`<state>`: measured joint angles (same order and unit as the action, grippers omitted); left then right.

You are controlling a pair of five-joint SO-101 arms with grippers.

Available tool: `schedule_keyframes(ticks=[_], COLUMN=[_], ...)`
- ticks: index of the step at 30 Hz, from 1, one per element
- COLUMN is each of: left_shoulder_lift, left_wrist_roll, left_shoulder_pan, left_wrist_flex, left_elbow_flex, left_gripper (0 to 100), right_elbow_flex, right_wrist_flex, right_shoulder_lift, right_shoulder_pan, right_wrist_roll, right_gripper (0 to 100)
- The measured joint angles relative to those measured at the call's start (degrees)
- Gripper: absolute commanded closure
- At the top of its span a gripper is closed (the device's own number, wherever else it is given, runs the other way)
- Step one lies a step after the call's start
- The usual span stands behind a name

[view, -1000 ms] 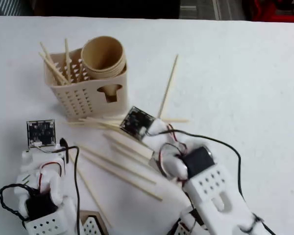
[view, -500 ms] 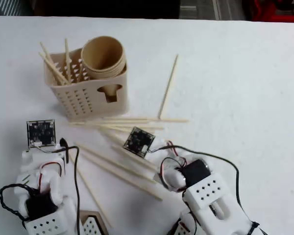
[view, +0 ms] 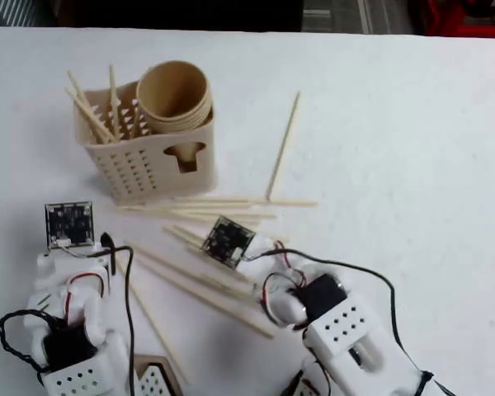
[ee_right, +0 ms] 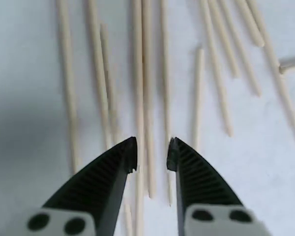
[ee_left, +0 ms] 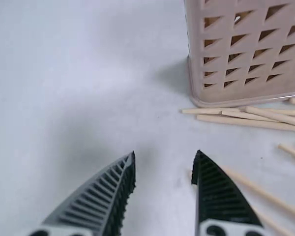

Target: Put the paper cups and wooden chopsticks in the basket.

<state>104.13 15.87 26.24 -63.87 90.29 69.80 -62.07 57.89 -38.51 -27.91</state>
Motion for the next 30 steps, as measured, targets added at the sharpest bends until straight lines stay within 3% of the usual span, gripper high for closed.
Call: schedule_keyframes(ticks=[6, 21, 26, 30], left_shoulder_lift=[0.0, 0.0, 0.0, 0.0], left_wrist_roll=[0.0, 0.0, 0.0, 0.0], left_shoulder_pan=[0.0, 0.0, 0.0, 0.0], left_wrist_flex=[0.0, 0.0, 0.0, 0.0], left_elbow_flex=[0.0, 0.0, 0.0, 0.0], left_gripper=[80, 80, 80, 80], right_elbow_flex=[0.0, -9.58, -10.37, -12.22], right_wrist_flex=[4.4, 13.27, 16.88, 17.23], right_shoulder_lift=[-3.69, -35.78, -42.46, -43.96], right_shoulder_pan=[-1.76, -2.11, -1.93, -1.58], right_wrist_roll=[1.93, 5.27, 5.19, 4.75], right_gripper=[83.4, 83.7, 98.5, 98.5])
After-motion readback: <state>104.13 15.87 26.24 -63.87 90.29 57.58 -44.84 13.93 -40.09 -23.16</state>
